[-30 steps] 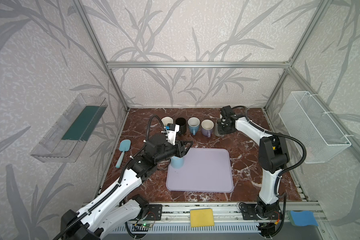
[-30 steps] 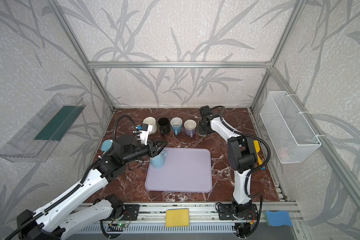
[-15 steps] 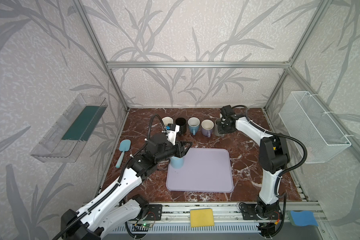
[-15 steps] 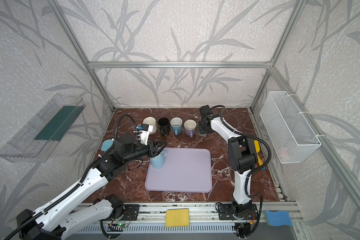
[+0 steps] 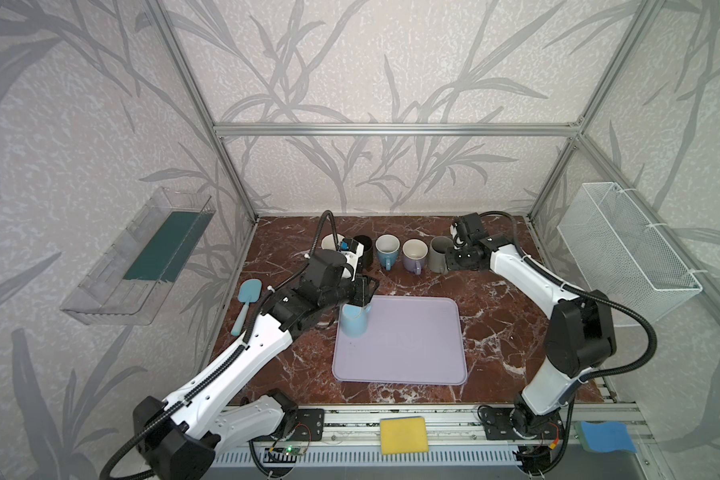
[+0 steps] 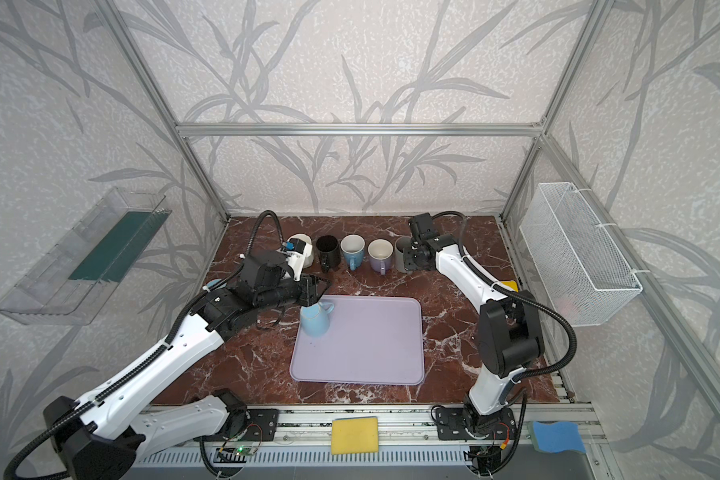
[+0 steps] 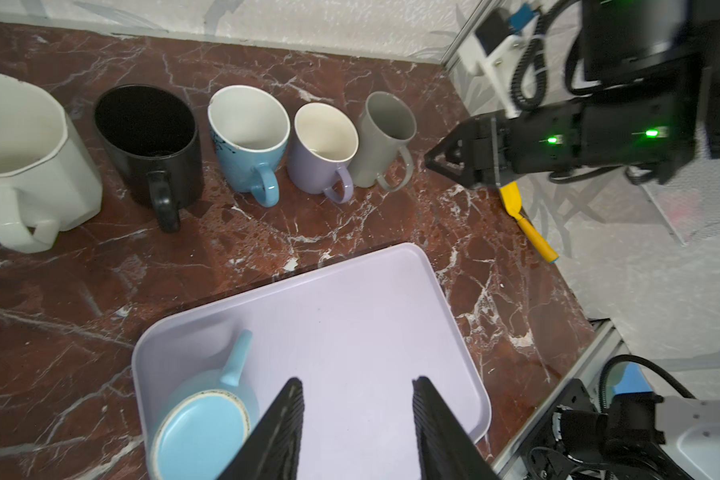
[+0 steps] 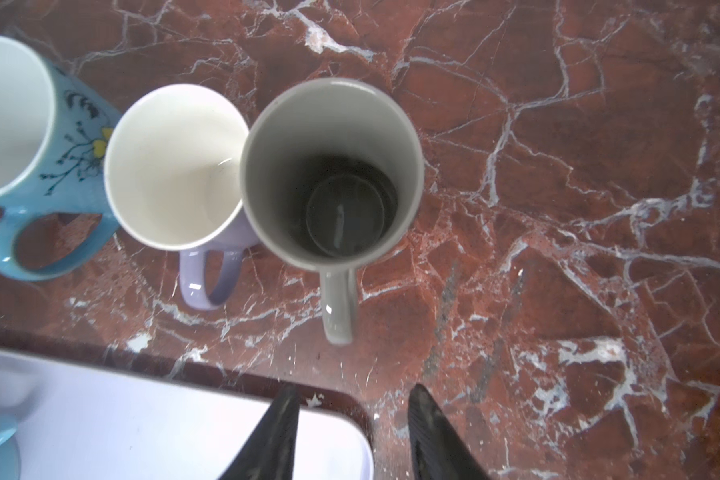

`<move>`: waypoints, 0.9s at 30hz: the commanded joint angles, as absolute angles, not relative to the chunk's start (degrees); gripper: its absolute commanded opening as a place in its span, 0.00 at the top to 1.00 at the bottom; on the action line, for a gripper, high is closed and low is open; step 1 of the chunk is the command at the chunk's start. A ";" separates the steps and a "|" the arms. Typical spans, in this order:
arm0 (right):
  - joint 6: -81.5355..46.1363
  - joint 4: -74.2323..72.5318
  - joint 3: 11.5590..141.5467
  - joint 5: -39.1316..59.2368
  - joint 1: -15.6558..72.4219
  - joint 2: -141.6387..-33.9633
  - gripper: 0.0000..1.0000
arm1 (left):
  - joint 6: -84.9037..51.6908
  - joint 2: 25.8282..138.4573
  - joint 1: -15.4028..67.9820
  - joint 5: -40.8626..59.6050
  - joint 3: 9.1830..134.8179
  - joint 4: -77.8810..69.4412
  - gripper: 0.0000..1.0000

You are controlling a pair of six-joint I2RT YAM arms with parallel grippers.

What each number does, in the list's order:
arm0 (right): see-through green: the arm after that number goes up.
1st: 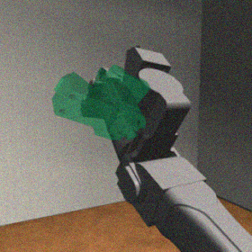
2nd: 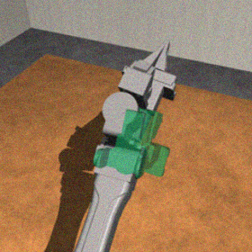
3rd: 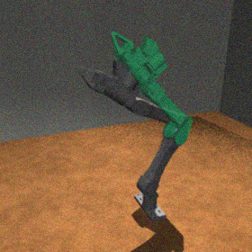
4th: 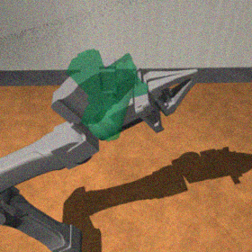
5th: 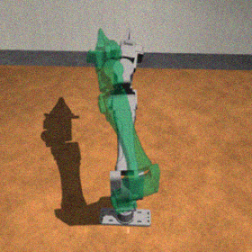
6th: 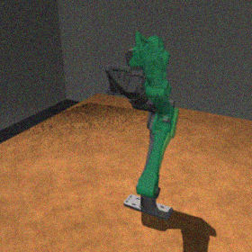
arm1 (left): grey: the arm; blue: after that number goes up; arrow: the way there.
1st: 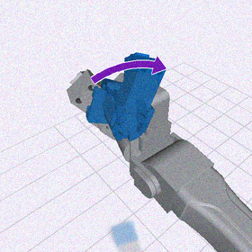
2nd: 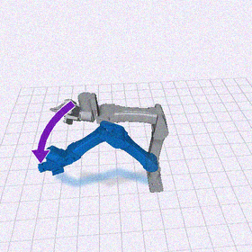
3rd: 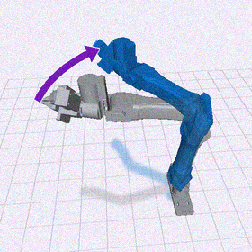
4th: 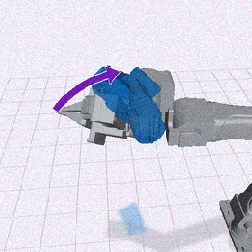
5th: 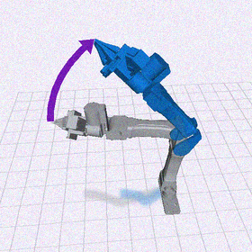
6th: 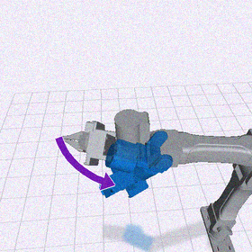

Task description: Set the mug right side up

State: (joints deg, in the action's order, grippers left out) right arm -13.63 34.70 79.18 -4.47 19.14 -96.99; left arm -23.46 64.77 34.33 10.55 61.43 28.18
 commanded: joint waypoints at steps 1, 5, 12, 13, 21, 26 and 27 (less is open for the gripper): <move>-13.28 32.31 75.40 -2.59 19.42 -91.13 0.55 | -19.99 67.95 34.20 5.85 64.59 35.90 0.54; -12.65 28.58 69.33 1.62 20.92 -85.84 0.55 | -19.29 71.67 34.39 -2.01 66.79 41.15 0.55; -11.31 26.56 65.65 6.94 26.17 -84.38 0.55 | -22.50 71.36 34.14 -8.19 62.51 42.54 0.55; -11.10 26.37 65.73 7.22 27.26 -84.90 0.55 | -23.26 71.14 34.04 -8.84 61.89 42.54 0.54; -12.26 19.52 69.39 12.94 36.36 -94.38 0.56 | -28.69 68.23 31.07 -13.10 55.35 42.06 0.54; -12.43 16.95 74.70 15.36 39.66 -102.98 0.58 | -31.70 63.41 28.37 -13.58 49.76 42.38 0.54; -12.54 16.28 75.47 15.76 39.94 -104.16 0.59 | -32.17 62.48 28.08 -13.33 48.96 42.15 0.54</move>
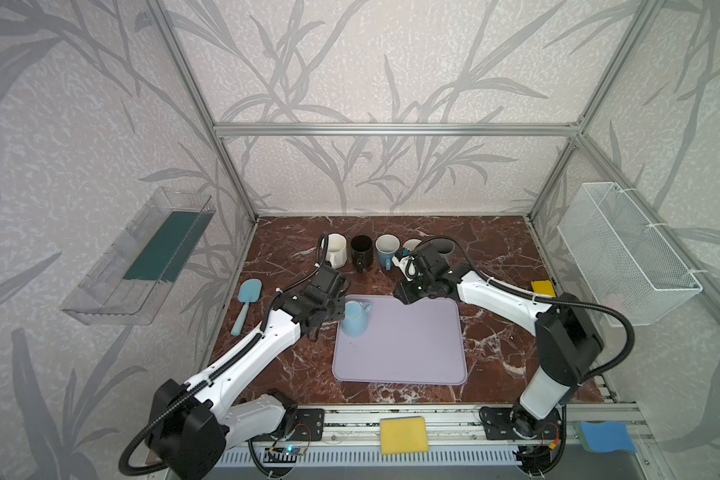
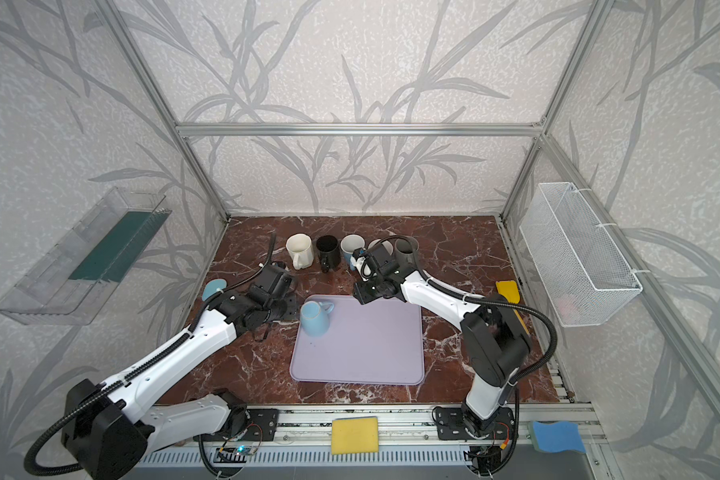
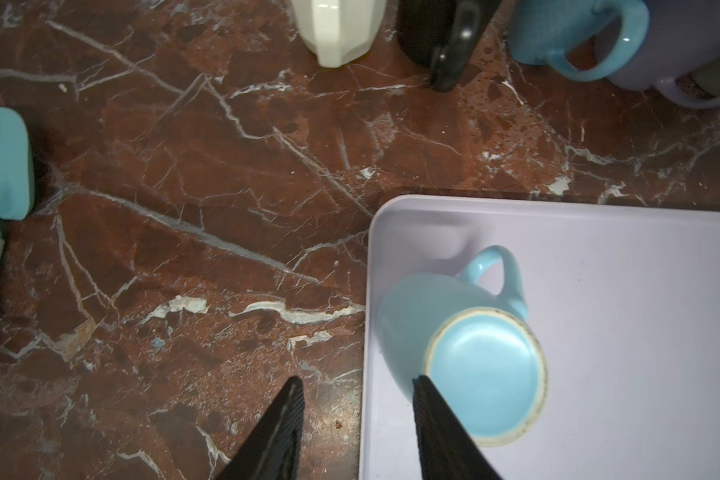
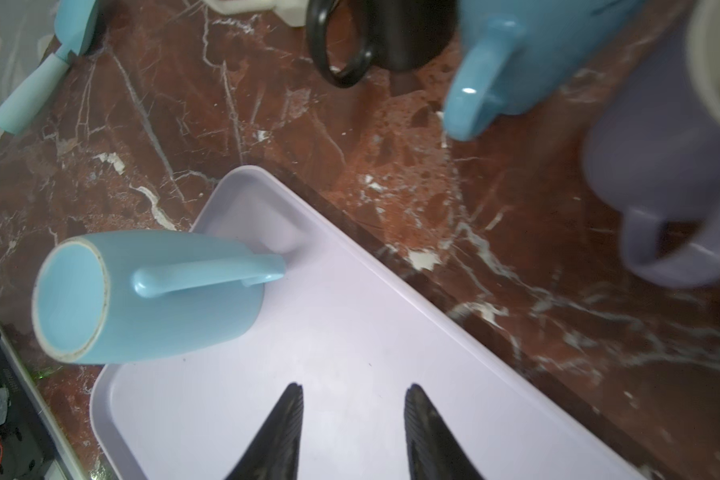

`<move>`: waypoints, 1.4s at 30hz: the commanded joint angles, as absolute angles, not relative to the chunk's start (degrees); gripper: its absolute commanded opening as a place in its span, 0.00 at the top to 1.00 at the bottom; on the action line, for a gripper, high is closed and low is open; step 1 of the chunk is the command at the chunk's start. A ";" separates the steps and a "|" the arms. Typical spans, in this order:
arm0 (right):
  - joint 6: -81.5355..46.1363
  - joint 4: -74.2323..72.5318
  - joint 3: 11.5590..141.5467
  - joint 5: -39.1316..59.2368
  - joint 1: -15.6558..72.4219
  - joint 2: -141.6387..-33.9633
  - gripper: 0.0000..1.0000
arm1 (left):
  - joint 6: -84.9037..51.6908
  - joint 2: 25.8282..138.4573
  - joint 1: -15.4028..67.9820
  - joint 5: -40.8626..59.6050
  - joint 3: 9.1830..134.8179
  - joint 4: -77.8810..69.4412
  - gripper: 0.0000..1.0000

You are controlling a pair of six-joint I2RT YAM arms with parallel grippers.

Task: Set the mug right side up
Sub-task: 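Move both grippers down to the light blue mug lying on the tray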

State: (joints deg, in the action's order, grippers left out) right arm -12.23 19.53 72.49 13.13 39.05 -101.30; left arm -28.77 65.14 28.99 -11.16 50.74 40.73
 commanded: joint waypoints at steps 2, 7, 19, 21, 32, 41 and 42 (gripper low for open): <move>-12.84 14.67 76.97 16.74 40.43 -106.58 0.59 | -33.10 61.71 27.43 -12.40 47.49 41.65 0.54; -12.05 13.89 81.70 18.54 41.04 -111.66 0.59 | -37.25 59.71 27.32 -6.48 41.17 34.99 0.55; -6.27 17.28 91.14 22.46 43.39 -120.74 0.61 | -38.02 61.56 27.31 -2.04 38.66 28.80 0.56; -5.04 17.33 92.14 22.86 43.89 -122.02 0.63 | -37.81 62.05 27.33 -1.83 38.84 28.34 0.56; 0.66 20.86 89.46 21.21 44.25 -119.40 0.68 | -36.41 64.91 27.16 -2.55 40.12 27.07 0.56; 0.42 21.19 79.07 18.30 44.62 -111.02 0.71 | -34.43 68.79 26.76 -2.33 41.36 23.44 0.56; 0.33 21.36 78.09 18.04 44.80 -110.02 0.71 | -34.06 69.38 26.76 -2.12 41.79 23.24 0.57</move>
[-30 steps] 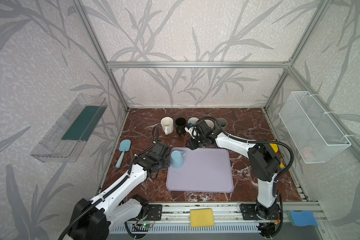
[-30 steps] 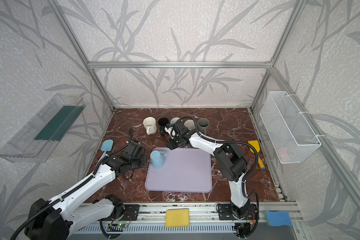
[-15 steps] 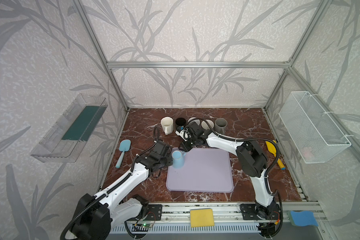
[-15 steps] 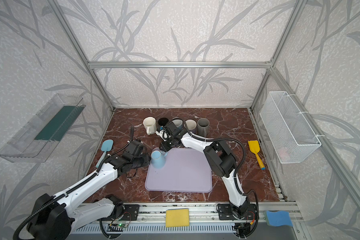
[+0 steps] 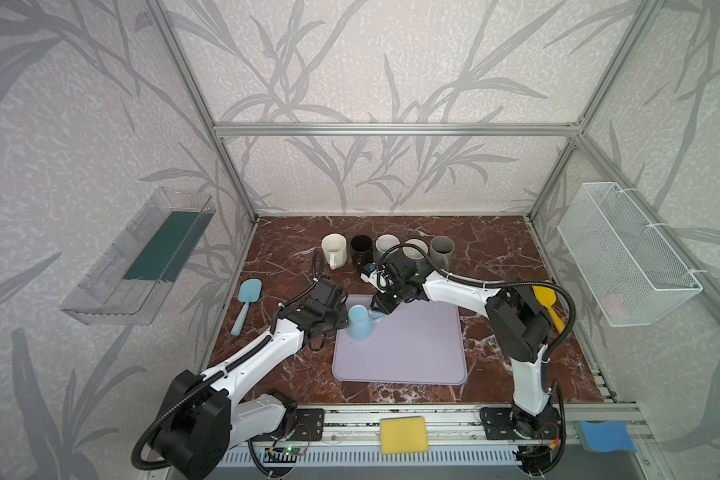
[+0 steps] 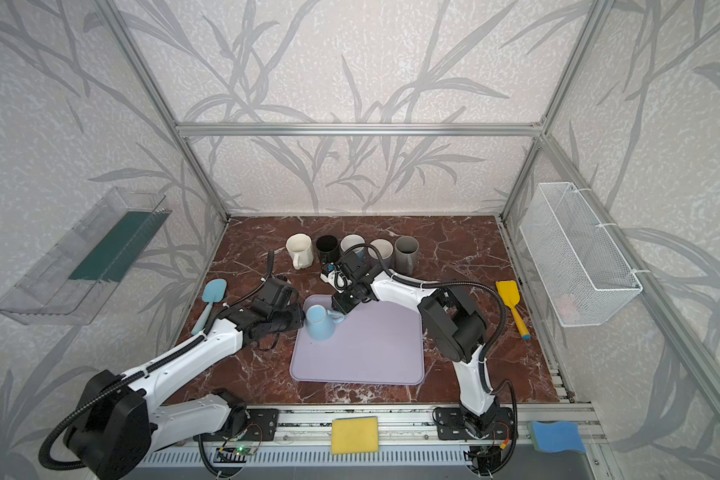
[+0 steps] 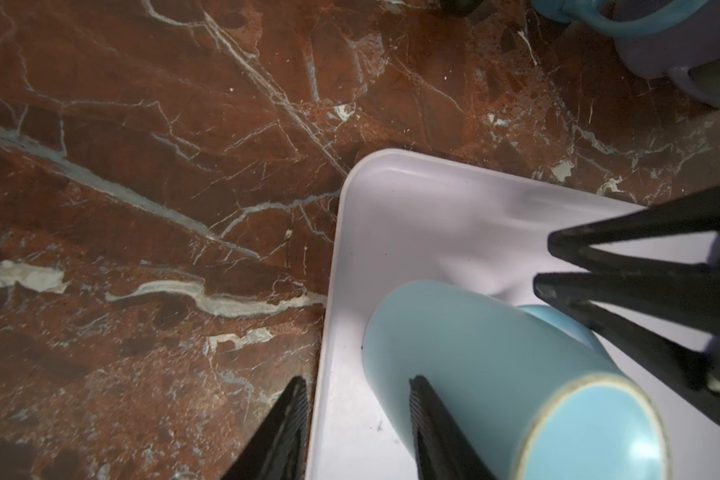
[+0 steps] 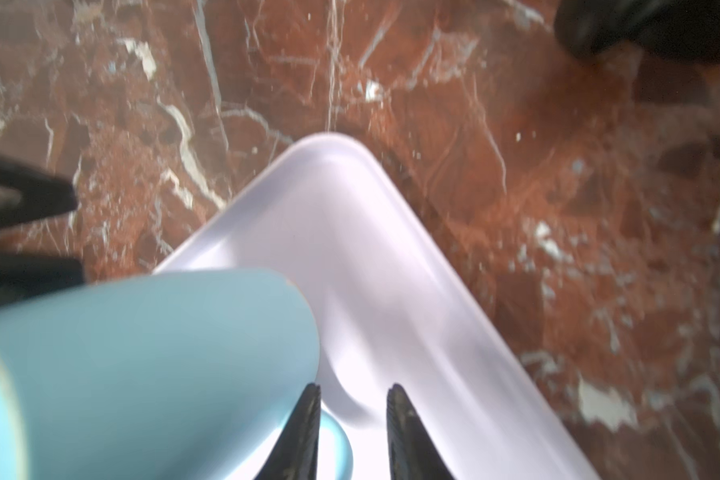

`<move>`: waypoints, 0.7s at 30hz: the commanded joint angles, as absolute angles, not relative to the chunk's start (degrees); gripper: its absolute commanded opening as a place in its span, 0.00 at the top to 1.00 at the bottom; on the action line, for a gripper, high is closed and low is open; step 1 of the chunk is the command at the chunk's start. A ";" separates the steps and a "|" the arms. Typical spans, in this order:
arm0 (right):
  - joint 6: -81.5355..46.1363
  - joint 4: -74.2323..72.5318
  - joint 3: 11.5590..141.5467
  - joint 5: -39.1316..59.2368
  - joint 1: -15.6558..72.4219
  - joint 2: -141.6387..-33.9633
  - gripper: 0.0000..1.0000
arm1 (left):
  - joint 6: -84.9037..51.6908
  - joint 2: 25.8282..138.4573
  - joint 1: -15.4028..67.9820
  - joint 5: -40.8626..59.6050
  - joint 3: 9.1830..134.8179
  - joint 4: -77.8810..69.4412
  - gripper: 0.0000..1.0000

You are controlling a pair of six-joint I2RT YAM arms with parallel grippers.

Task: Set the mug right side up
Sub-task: 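Move both grippers down to the light blue mug lying on the tray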

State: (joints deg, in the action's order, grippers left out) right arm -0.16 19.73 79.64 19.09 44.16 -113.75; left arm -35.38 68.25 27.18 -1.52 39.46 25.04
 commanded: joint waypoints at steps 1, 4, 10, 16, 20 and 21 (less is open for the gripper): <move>0.11 21.58 77.11 17.51 45.08 -109.05 0.71 | -33.76 70.00 26.76 -1.78 42.12 22.82 0.57; -0.66 22.27 74.49 15.95 45.78 -106.37 0.72 | -32.97 71.49 26.74 -0.44 42.99 21.53 0.57; -1.17 23.63 70.23 16.71 46.29 -101.61 0.73 | -31.31 73.79 26.72 4.63 42.96 16.31 0.57; -0.79 26.50 67.56 15.74 46.76 -95.56 0.74 | -30.22 76.58 26.76 9.30 43.33 11.67 0.57; 0.50 28.46 67.05 15.33 47.40 -92.59 0.70 | -29.58 77.67 26.76 11.65 43.44 8.81 0.58; 0.84 29.05 67.17 15.30 47.55 -92.40 0.69 | -29.38 77.70 26.72 11.99 43.50 8.38 0.58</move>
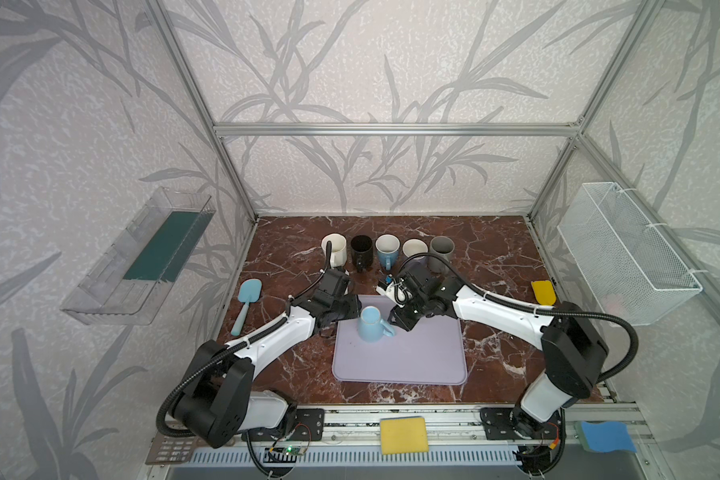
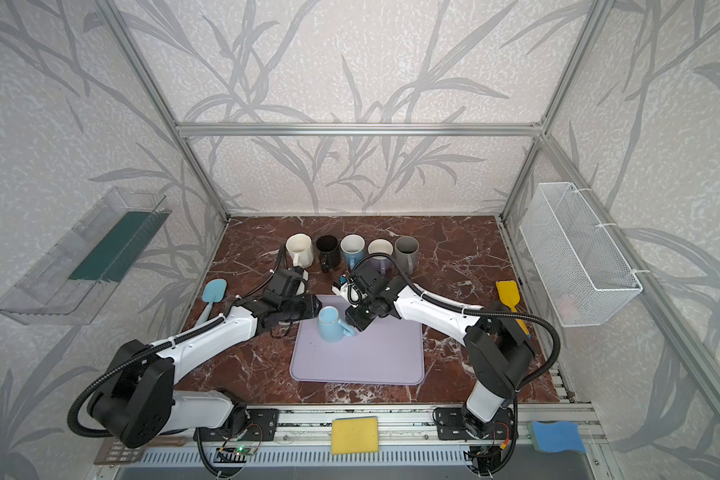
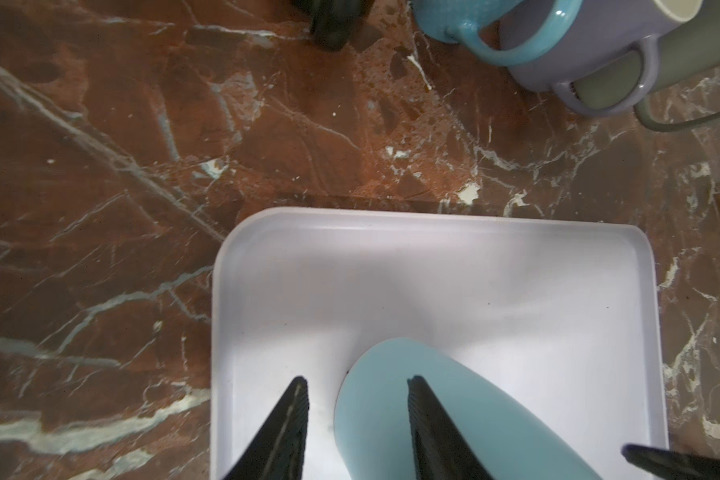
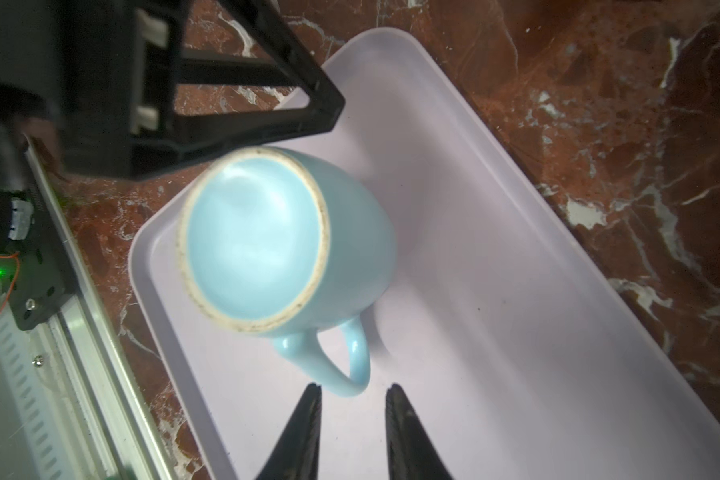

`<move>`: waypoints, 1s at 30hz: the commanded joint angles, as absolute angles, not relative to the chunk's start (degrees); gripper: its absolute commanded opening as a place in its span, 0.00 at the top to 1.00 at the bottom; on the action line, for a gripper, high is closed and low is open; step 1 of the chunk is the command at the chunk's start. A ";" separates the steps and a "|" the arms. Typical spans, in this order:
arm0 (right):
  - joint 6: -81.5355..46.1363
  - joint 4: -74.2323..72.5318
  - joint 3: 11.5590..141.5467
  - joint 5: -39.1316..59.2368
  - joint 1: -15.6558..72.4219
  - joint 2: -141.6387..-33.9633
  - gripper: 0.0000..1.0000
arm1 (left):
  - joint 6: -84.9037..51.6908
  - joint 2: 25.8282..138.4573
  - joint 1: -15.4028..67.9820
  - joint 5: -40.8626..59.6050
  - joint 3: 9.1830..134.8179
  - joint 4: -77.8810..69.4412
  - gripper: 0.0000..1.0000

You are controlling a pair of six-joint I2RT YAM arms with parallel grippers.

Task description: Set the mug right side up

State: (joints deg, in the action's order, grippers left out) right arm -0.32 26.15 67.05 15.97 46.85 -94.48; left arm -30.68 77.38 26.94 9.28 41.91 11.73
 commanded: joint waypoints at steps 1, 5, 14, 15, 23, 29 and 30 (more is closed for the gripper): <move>1.18 29.64 67.39 15.22 47.68 -92.29 0.68 | -29.18 77.56 26.80 12.00 43.59 8.43 0.58; 1.91 31.46 67.89 15.05 48.36 -92.53 0.64 | -28.74 76.20 26.79 11.46 44.19 10.29 0.58; 3.23 34.25 70.34 14.98 50.50 -95.54 0.52 | -28.76 68.67 26.65 6.43 43.66 16.98 0.57; 3.34 34.49 70.74 14.96 50.77 -95.99 0.52 | -28.86 67.81 26.72 6.03 43.55 17.34 0.57; 3.69 36.91 74.71 13.28 51.50 -100.95 0.58 | -28.80 65.96 26.71 5.09 43.84 19.57 0.57; 4.39 39.64 77.91 12.93 51.50 -104.28 0.64 | -28.91 65.27 26.65 5.31 43.87 19.86 0.57; 4.56 40.08 78.36 12.92 51.50 -104.79 0.65 | -28.95 65.01 26.69 5.32 43.83 19.80 0.57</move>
